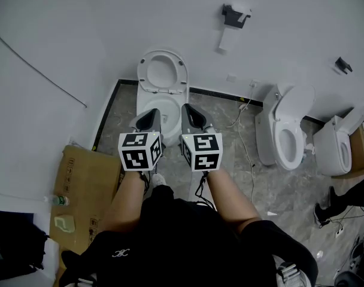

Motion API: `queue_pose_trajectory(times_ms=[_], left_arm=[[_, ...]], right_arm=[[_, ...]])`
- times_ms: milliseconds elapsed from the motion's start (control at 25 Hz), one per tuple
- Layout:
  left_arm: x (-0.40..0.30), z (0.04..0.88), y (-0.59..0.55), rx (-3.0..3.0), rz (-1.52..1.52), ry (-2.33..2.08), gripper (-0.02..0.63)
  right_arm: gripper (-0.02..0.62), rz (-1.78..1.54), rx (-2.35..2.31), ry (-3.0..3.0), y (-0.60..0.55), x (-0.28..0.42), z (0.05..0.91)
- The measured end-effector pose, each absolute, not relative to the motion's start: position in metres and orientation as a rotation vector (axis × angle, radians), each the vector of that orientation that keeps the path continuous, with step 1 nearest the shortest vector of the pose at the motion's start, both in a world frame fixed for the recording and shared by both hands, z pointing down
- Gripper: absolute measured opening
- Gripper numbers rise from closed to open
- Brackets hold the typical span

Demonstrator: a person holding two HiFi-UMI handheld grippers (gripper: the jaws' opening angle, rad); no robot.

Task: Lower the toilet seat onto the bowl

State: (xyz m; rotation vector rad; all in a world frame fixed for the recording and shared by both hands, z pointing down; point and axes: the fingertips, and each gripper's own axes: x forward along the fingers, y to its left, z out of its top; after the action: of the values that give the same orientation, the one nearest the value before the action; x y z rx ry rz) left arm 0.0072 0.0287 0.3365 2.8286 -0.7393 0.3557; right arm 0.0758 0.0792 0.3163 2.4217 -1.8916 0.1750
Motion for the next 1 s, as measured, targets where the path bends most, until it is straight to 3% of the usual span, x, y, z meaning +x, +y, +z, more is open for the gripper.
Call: queue_pose_trajectory(times_ms=[1000], left_arm=[[0.067,0.353,-0.185,2.797,0.418,-0.630,0.009]], right_arm=[[0.009,0.241,2.459,-1.768,-0.125,0.143,0.329]])
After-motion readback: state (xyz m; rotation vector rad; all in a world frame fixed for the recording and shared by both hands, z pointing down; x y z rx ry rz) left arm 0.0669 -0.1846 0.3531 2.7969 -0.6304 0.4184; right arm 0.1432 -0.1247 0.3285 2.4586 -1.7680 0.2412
